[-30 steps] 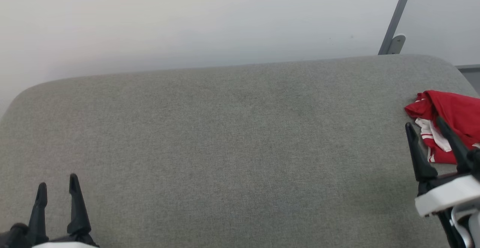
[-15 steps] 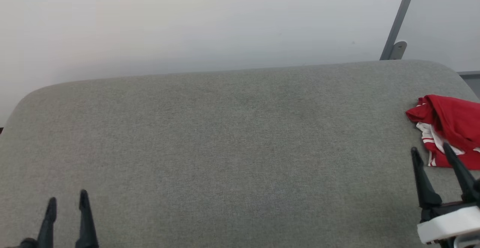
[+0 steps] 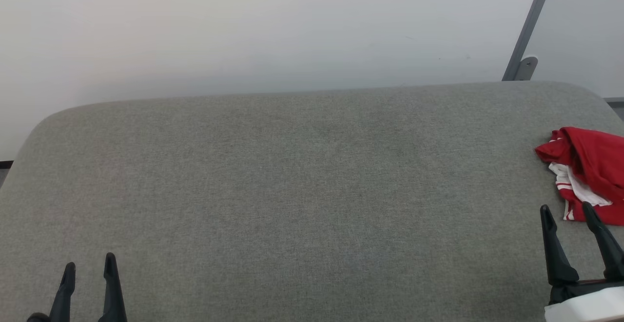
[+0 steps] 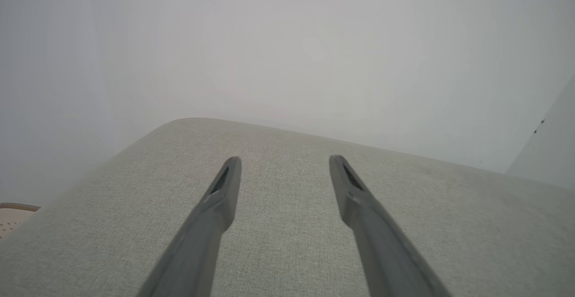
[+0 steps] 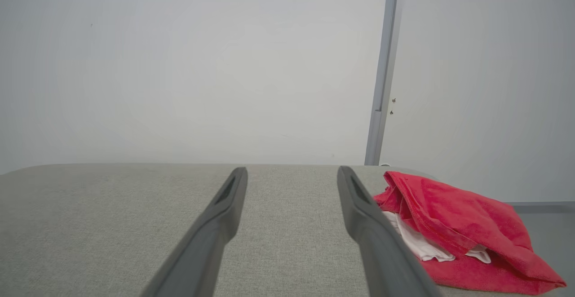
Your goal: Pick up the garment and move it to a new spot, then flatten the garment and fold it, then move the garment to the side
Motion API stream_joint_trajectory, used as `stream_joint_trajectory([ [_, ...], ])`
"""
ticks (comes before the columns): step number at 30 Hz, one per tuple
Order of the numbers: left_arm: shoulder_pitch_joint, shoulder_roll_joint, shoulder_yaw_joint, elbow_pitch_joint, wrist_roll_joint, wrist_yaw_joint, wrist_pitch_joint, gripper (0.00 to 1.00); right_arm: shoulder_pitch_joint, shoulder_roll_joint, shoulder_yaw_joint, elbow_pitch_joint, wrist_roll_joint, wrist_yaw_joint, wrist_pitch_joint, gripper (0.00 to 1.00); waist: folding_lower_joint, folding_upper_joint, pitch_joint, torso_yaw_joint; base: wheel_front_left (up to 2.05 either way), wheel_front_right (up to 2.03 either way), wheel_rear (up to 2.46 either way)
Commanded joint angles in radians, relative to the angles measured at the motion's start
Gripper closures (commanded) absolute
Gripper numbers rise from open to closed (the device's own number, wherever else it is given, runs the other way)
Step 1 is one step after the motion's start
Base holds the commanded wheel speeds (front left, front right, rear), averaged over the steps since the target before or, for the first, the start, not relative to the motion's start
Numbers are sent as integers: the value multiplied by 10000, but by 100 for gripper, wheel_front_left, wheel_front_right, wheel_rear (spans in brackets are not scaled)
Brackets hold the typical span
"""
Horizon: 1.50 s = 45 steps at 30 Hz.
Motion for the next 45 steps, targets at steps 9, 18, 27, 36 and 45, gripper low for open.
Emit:
stream_joint_trajectory([
  [9, -17, 110, -121, 199, 84, -21, -49, 0, 115, 102, -29, -127, -73, -4, -41, 0, 0, 0, 5, 44, 0, 0, 0],
  [18, 27, 205, -426, 338, 175, -21, -49, 0, 148, 155, -29, -97, -108, -4, -41, 0, 0, 0, -13, 104, 0, 0, 0],
  [27, -8, 321, -730, 267, 177, -21, -49, 0, 196, 209, -49, -65, -132, -4, -41, 0, 0, 0, -5, 202, 0, 0, 0],
  [36, -67, 161, -594, 147, 200, -22, -49, 0, 231, 242, -87, -22, -155, -4, -41, 0, 0, 0, -31, 341, 0, 0, 0],
  [45, -168, -8, -580, 506, -552, -2, 274, 100, 81, 433, -34, 298, 759, 0, 258, 100, 0, 0, -17, 358, 0, 0, 0],
])
